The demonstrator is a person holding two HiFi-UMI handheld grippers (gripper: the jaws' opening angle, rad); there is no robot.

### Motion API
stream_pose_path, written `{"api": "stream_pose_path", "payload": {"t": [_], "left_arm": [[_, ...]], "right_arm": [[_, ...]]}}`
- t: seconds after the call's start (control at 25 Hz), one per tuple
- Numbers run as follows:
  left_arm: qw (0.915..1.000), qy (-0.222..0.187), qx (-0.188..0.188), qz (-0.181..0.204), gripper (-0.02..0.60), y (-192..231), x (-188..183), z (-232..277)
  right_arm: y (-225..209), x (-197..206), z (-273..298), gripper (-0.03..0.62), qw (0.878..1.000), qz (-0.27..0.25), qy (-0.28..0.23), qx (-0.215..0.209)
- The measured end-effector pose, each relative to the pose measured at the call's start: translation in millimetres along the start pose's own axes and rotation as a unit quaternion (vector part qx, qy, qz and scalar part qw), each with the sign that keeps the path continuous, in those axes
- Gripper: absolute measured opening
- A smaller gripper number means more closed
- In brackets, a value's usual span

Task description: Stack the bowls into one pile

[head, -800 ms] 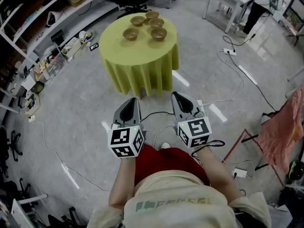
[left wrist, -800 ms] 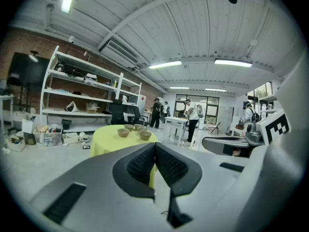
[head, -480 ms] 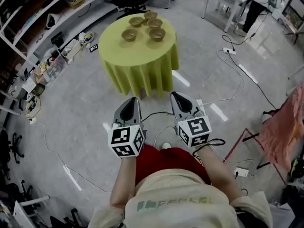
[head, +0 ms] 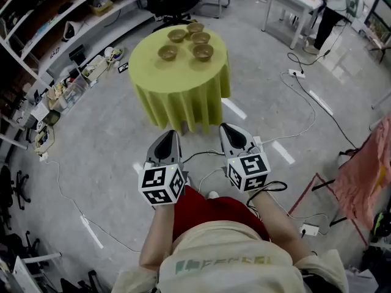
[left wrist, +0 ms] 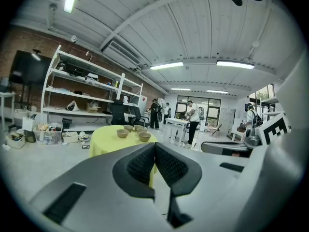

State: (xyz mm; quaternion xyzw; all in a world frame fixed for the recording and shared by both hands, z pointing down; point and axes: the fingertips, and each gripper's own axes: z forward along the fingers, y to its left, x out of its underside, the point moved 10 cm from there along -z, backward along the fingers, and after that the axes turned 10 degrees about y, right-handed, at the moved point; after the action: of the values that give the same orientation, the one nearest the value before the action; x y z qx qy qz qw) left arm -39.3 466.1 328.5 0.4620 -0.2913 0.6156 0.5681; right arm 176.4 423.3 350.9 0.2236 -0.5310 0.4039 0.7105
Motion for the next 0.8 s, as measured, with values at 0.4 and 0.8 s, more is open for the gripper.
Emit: {"api": "stream_pose_path", "payload": {"t": [0.4, 0.8], "left_arm": [[0.9999, 0.001, -0.004, 0.01, 0.023, 8, -17, 21], [0.9999, 0.001, 0.009, 0.009, 0.023, 34, -30, 63]], "right_arm": [[-6, -13, 19, 0.037, 1.0, 0.012, -0.002, -0.007], [-16, -27, 61, 0.037, 1.0, 0.008, -0.002, 0.006]]}}
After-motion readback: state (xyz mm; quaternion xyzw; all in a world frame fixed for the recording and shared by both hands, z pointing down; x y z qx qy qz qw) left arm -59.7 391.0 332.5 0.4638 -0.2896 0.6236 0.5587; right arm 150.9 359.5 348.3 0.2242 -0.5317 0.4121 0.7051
